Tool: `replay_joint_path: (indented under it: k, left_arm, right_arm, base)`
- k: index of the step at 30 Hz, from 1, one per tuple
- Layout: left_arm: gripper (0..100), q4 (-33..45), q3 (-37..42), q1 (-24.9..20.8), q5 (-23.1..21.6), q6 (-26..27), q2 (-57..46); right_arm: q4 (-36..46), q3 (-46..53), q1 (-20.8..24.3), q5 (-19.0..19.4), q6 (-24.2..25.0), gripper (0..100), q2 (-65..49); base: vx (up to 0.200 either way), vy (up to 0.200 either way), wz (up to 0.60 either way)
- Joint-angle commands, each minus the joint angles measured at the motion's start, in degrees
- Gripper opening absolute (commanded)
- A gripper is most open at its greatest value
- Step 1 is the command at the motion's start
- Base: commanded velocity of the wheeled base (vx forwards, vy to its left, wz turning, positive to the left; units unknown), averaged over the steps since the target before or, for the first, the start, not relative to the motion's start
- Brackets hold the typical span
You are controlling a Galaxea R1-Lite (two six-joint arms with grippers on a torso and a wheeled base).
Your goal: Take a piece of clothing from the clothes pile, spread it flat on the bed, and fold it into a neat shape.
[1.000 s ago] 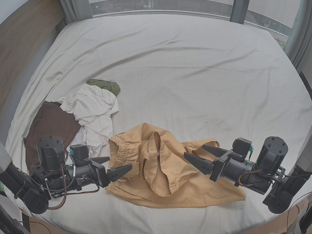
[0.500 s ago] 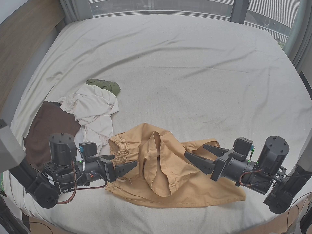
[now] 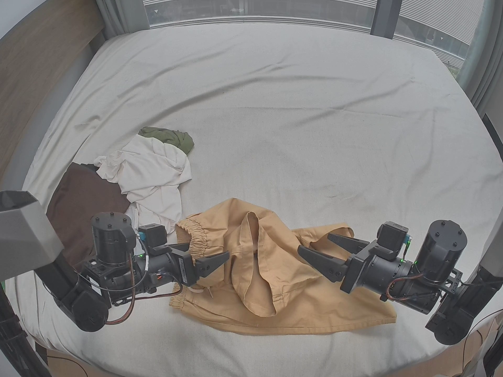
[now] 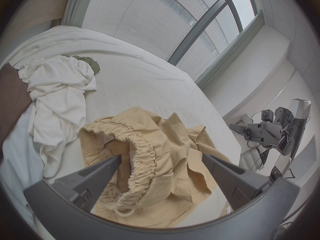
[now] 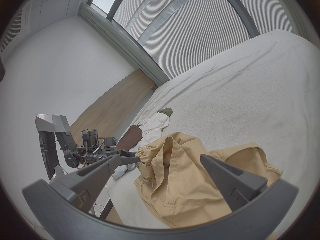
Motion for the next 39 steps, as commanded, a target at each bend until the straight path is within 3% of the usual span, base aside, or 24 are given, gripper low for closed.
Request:
replay_joint_path:
  k: [1,4,5,17,30,39]
  left_arm:
    - [100,-0.3,-0.3,-0.1,0.0,0.0,2.1]
    - [100,-0.3,-0.5,-0.1,0.1,0.1,2.3]
    - [0,-0.4,-0.5,-0.1,0.1,0.1,2.5]
    - [0,-2.2,0.2,0.2,0.1,-1.3,1.4]
    - [0,-15.3,6.9,0.0,-0.3,-9.3,-3.7]
    - [0,-14.7,8.4,0.0,-0.5,-9.3,-6.7]
  right_arm:
    - [0.0,0.0,0.0,0.0,0.0,100,0.0]
    - [0.0,0.0,0.0,0.0,0.0,100,0.0]
    - [0.0,0.0,0.0,0.0,0.0,100,0.0]
    - [0.0,0.1,0.1,0.6,0.0,100,0.0]
    - [0.0,1.5,1.2,1.4,-0.1,100,1.4]
    - [0.1,-0.2,1.9,2.4,-0.2,100,2.3]
  base:
    - [0.000,0.000,0.00]
    - [0.000,0.000,0.00]
    - [0.000,0.000,0.00]
    - [0.000,0.000,0.00]
    - [0.000,0.000,0.00]
    - [0.000,0.000,0.00]
